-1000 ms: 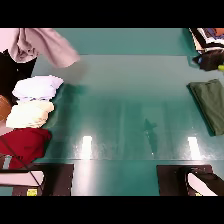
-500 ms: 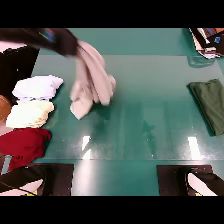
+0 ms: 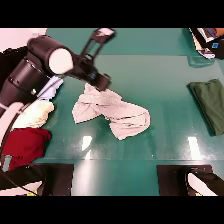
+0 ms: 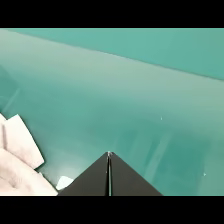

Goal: Fold the shirts.

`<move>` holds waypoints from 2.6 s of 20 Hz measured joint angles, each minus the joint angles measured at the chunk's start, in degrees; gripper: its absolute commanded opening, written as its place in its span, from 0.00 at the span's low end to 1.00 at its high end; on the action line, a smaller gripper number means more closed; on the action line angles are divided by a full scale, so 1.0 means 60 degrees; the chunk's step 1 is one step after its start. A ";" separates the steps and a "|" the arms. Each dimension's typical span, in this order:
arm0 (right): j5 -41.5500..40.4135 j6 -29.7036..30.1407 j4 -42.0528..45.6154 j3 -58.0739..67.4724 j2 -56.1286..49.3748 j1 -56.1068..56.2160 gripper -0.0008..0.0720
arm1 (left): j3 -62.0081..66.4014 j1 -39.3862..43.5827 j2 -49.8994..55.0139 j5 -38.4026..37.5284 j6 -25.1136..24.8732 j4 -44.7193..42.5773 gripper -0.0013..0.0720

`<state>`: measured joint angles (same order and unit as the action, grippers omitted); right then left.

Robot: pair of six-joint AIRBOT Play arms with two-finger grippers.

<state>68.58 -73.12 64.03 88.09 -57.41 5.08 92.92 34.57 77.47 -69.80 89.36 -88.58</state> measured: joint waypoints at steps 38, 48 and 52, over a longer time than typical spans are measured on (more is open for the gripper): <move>-0.1734 -0.0280 -0.3949 -0.8484 -0.2255 0.1596 0.60 | -0.1636 -0.4357 0.0816 0.1701 -0.2455 0.3340 0.05; -0.2029 -0.0193 -0.2940 -0.5858 -0.3257 0.2062 0.03 | -0.1173 -0.4357 0.0109 0.1501 -0.2404 0.3034 0.05; -0.1202 -0.0284 -0.2018 -0.4167 -0.1836 0.1271 0.03 | 0.0182 -0.4357 -0.1213 0.1421 -0.2379 0.2728 0.05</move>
<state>61.36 -74.83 51.92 63.09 -68.42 12.71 94.02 8.43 70.19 -61.28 75.09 -72.20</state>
